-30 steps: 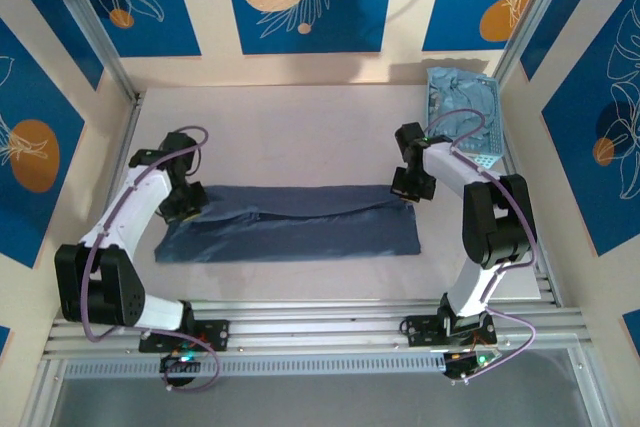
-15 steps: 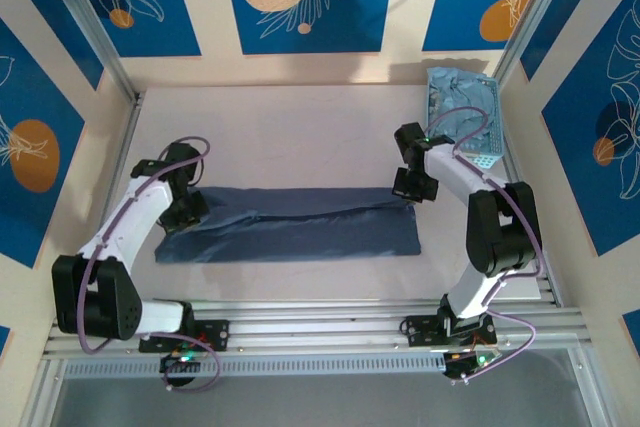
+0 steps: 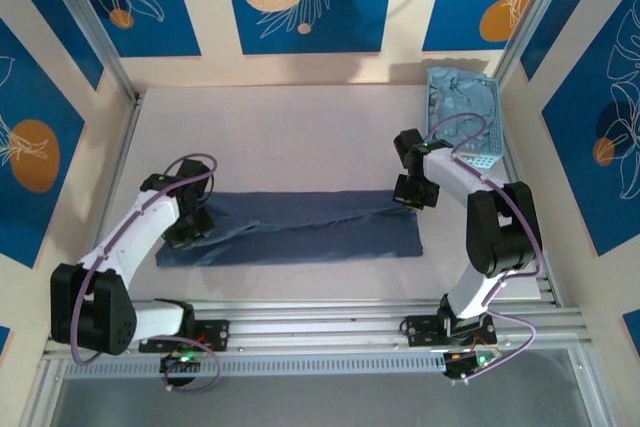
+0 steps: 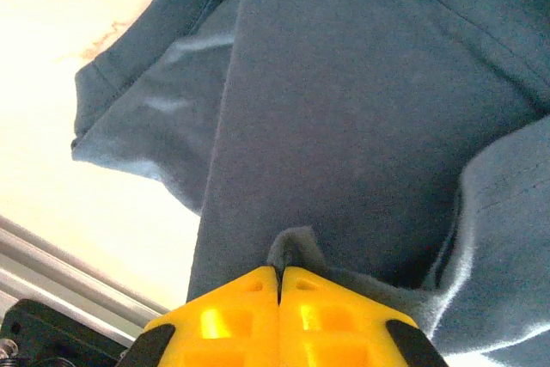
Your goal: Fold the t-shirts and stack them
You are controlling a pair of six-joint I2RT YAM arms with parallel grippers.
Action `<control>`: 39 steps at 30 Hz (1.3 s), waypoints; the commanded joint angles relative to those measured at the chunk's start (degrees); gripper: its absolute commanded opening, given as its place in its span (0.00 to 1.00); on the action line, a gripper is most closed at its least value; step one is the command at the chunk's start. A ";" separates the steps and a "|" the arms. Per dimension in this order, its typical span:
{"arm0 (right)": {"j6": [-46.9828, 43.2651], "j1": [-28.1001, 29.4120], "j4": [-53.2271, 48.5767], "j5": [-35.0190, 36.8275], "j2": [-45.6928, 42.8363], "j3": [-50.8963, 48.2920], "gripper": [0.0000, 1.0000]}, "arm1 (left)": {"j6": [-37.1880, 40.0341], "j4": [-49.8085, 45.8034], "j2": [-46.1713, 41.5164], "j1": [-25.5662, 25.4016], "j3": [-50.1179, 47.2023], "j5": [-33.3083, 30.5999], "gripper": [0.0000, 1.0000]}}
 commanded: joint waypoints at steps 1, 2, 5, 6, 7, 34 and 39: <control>1.23 0.50 -1.28 1.08 0.35 -0.27 0.00 | -2.42 -1.29 -1.54 -0.96 -0.52 -1.54 0.00; 1.10 0.55 -1.38 1.12 0.65 0.09 0.00 | -2.32 -1.21 -1.46 -0.93 -0.23 -1.44 0.00; 0.80 0.63 -1.73 1.42 1.33 1.00 0.00 | -1.98 -1.99 -0.85 -1.55 2.24 -2.02 0.00; 0.71 0.59 -1.79 1.43 1.53 1.18 0.00 | -1.77 -2.27 -0.76 -1.85 3.29 -2.35 0.00; 0.66 0.62 -1.86 1.56 1.73 1.34 0.00 | -1.71 -2.63 -0.61 -2.23 4.24 -2.70 0.00; 4.61 -0.24 -3.73 -1.08 -4.11 4.51 0.40 | 0.22 -2.21 3.04 -5.55 13.99 -5.23 0.41; 5.42 0.08 -0.95 -10.66 1.74 8.13 0.26 | 1.59 5.89 13.15 -0.16 19.33 2.61 0.38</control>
